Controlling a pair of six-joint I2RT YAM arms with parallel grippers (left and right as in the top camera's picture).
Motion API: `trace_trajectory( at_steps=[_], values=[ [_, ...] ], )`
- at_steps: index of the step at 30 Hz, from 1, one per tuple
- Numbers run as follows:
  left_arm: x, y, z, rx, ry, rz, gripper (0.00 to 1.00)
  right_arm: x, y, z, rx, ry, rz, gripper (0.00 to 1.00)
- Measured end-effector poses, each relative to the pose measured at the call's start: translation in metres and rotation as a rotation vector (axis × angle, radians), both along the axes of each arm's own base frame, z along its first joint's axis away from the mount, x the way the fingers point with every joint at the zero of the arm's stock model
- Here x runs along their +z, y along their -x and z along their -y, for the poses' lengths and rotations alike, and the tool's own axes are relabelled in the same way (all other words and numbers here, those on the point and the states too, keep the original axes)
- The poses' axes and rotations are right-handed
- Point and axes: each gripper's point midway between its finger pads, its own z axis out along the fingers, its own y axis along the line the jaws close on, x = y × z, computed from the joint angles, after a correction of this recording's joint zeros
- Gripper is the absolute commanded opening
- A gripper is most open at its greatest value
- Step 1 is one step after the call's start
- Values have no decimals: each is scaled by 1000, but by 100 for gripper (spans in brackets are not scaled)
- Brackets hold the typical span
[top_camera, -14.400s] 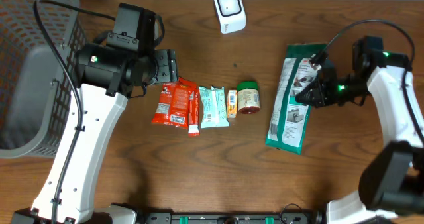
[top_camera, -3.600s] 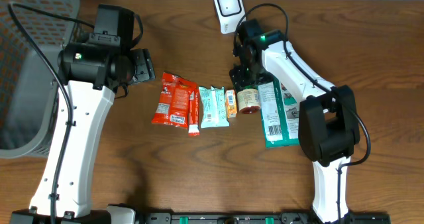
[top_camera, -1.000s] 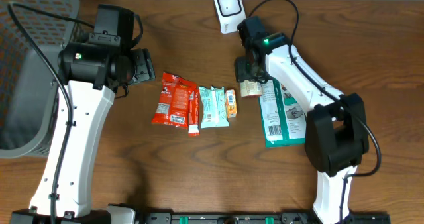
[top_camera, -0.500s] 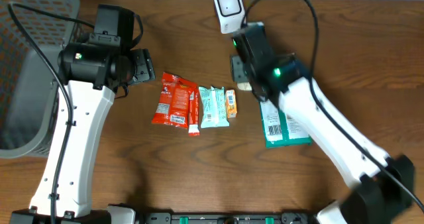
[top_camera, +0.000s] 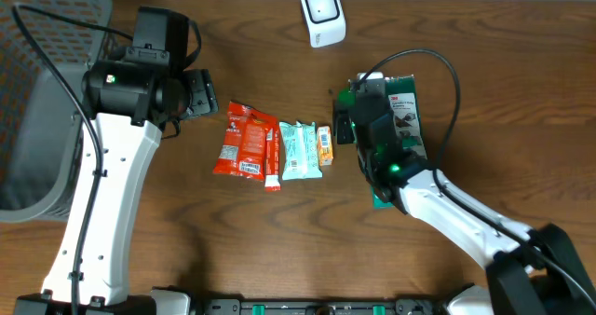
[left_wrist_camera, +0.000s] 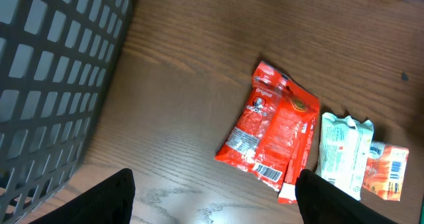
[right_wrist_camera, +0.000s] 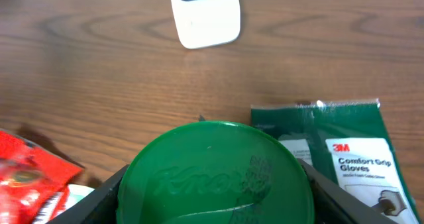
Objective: Scan the item barcode
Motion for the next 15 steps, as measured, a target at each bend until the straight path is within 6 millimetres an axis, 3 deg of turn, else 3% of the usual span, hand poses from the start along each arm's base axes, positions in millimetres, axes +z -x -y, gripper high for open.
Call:
trace_trajectory(
  at_steps=[11,15],
  values=[
    [0,0,0,0,0,0,78,-51,-18,-3,-32,44,-12,35],
    [0,0,0,0,0,0,78,-57,-18,1,-51,65,-20,46]
  ],
)
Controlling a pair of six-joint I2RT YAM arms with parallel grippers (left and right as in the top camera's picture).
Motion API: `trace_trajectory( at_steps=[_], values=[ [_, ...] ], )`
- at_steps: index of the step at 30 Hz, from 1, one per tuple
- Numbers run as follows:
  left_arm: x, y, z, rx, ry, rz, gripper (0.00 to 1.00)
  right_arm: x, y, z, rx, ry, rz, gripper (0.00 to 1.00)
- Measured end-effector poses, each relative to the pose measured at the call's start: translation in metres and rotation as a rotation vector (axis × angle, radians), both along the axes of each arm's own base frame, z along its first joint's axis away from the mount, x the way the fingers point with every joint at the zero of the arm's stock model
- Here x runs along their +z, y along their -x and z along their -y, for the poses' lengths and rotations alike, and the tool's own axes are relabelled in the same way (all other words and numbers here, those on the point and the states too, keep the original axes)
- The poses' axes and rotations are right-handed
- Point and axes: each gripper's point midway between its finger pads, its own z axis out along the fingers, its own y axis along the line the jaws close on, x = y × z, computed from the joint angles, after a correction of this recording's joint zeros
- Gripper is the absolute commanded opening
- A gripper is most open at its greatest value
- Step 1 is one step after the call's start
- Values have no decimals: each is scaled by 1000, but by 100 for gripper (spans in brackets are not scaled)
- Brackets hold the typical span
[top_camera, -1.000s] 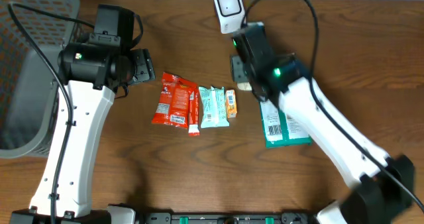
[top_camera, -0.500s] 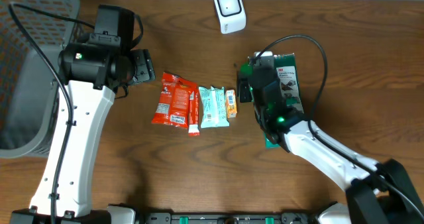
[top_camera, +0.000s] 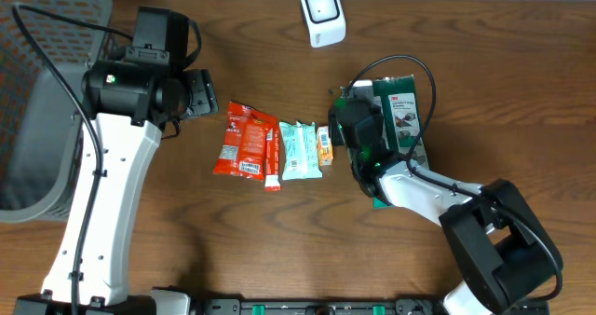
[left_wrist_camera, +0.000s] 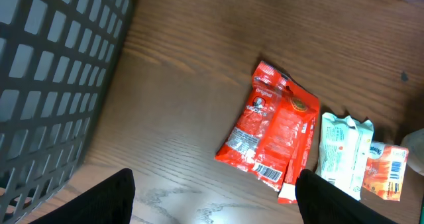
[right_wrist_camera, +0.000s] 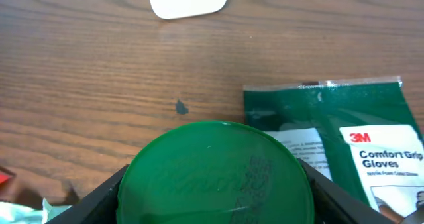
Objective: Scan the item barcode
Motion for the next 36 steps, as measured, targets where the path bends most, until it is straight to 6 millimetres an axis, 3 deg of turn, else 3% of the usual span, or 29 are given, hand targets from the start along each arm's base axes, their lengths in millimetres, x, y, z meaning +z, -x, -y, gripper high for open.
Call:
trace_trajectory(
  at_steps=[5,13,18,23,27,36],
  values=[
    [0,0,0,0,0,0,78,-2,1,2,-7,10,-7,63],
    [0,0,0,0,0,0,78,-7,4,6,-8,36,-30,81],
    [0,0,0,0,-1,0,78,-7,4,7,-11,45,-28,87],
    [0,0,0,0,0,0,78,-5,5,6,10,61,-28,86],
    [0,0,0,0,0,0,78,22,8,0,64,56,8,78],
    [0,0,0,0,0,-1,78,114,32,8,121,96,-47,73]
  ],
)
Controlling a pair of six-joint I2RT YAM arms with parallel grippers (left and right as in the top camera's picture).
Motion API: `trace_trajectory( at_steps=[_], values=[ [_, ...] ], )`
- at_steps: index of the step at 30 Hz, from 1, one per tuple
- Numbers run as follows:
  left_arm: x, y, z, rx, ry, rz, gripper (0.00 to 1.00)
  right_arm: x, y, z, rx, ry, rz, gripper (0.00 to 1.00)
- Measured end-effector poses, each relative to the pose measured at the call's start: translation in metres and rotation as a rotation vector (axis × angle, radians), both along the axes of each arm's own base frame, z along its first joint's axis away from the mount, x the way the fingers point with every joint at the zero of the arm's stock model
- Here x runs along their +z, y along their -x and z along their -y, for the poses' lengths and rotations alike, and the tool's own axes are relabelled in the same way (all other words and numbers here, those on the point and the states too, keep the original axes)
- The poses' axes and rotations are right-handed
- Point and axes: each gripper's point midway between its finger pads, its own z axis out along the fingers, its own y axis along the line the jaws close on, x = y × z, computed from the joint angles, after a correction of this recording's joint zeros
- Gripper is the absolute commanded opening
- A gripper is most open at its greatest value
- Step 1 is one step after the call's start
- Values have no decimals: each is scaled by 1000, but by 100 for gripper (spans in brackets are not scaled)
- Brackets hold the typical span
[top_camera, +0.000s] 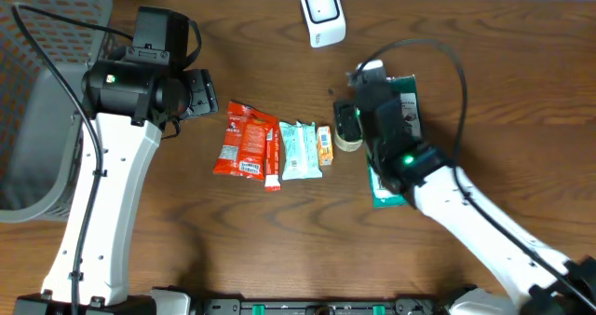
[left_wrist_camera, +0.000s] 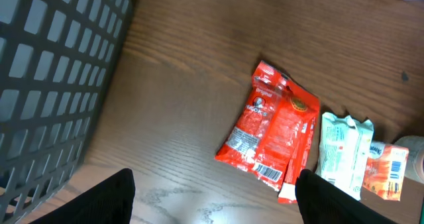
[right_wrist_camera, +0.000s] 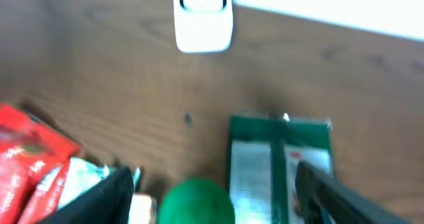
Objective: Scan the item barcode
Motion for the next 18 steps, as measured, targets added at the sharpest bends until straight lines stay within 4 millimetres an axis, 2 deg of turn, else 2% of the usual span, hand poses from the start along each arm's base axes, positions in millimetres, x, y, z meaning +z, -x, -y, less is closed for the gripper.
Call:
trace_trajectory(
  at_steps=[2,4,6,8,10,12,14,15,16,18],
  values=[
    [0,0,0,0,0,0,78,28,1,-1,22,0,-46,73],
    [0,0,0,0,-1,-1,78,43,6,2,35,2,-109,74],
    [0,0,0,0,0,-1,78,68,6,8,47,-22,-155,77],
    [-1,0,0,0,0,-3,78,78,10,15,55,-28,-216,81],
    [-1,1,0,0,-1,-3,78,80,12,22,66,-32,-280,85],
    [-1,0,0,0,-1,-4,78,68,14,25,90,-32,-356,90],
    [-1,0,0,0,-1,-4,78,35,21,19,147,-18,-494,95],
    [-1,0,0,0,-1,-4,78,10,25,14,182,-6,-586,96],
    [-1,0,0,0,0,-3,78,-3,26,11,198,-1,-628,99],
    [-1,0,0,0,-1,-4,78,-28,24,5,217,5,-696,99]
  ],
)
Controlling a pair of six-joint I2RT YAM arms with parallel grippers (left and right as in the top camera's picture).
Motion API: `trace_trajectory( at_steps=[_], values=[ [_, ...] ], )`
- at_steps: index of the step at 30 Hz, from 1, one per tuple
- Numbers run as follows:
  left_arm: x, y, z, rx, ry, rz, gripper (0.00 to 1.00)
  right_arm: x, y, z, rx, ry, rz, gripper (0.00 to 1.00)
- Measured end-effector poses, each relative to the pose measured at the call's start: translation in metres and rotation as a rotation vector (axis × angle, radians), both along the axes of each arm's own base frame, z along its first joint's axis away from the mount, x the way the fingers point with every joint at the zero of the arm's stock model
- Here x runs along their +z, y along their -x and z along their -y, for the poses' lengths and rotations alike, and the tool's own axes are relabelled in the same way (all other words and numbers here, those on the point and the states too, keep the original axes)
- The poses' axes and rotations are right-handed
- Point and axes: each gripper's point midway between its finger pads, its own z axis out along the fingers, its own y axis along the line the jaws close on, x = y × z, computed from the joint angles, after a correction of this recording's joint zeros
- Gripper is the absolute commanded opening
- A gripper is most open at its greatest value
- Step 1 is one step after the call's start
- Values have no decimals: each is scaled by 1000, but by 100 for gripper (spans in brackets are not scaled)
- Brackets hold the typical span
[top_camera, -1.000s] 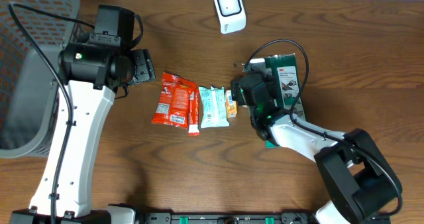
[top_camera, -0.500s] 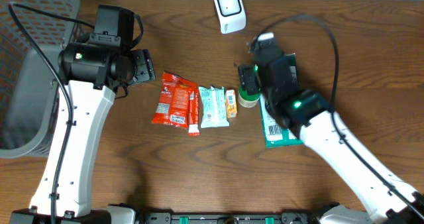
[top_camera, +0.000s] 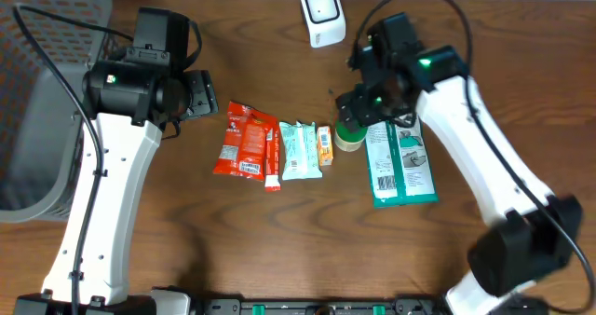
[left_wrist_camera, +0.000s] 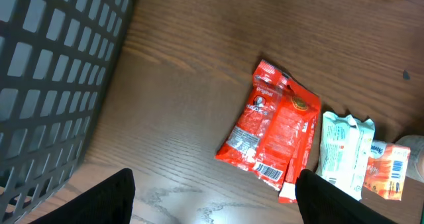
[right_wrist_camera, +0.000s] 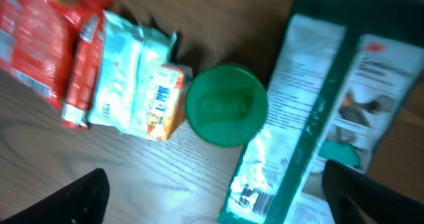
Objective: Scan the item barcode
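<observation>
A jar with a green lid [top_camera: 349,136] stands on the table between the small orange packet [top_camera: 324,145] and the green 3M gloves pack [top_camera: 400,161]. My right gripper [top_camera: 370,102] hangs above it, looking down. In the right wrist view the green lid [right_wrist_camera: 226,105] lies well below the right gripper [right_wrist_camera: 215,197], which is open with nothing between its fingers. The white scanner [top_camera: 322,15] sits at the table's far edge. My left gripper [top_camera: 203,93] is at the left, and in its own view the left gripper [left_wrist_camera: 217,199] is open and empty.
A red snack packet [top_camera: 244,140], a teal packet [top_camera: 298,150] and the orange one lie in a row mid-table. The red packet [left_wrist_camera: 275,134] also shows in the left wrist view. A grey mesh basket [top_camera: 42,101] stands at the left edge.
The right gripper has moved up and toward the far side and now looks straight down on the jar and packets. The jar stands where it was. The left arm has not moved.
The right gripper was shut on the green-lidded jar near the gloves pack, facing the scanner. Then it held the jar further left, by the packets. Later the jar stood on the table beside the orange packet with the gripper open, which now hangs higher.
</observation>
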Motion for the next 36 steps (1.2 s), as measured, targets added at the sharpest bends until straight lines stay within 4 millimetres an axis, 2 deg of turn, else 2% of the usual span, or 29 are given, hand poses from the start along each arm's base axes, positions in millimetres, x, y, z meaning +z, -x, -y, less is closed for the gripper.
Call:
trace_trajectory(
  at_steps=[5,11,14,18,27,33,36],
  values=[
    [0,0,0,0,0,0,78,-44,-9,-8,19,13,-84,97],
    [0,0,0,0,0,0,78,-69,-21,-11,22,26,-93,91],
    [0,0,0,0,0,0,78,-79,-22,-10,21,40,-106,85],
    [0,0,0,0,0,0,78,-80,-23,-9,21,49,-104,79],
    [0,0,0,0,0,0,78,-94,-21,-12,41,102,-75,76],
    [0,0,0,0,0,0,78,-101,-19,-14,52,116,-66,62],
    [0,0,0,0,0,0,78,-100,-22,-15,41,114,-54,58]
  ],
)
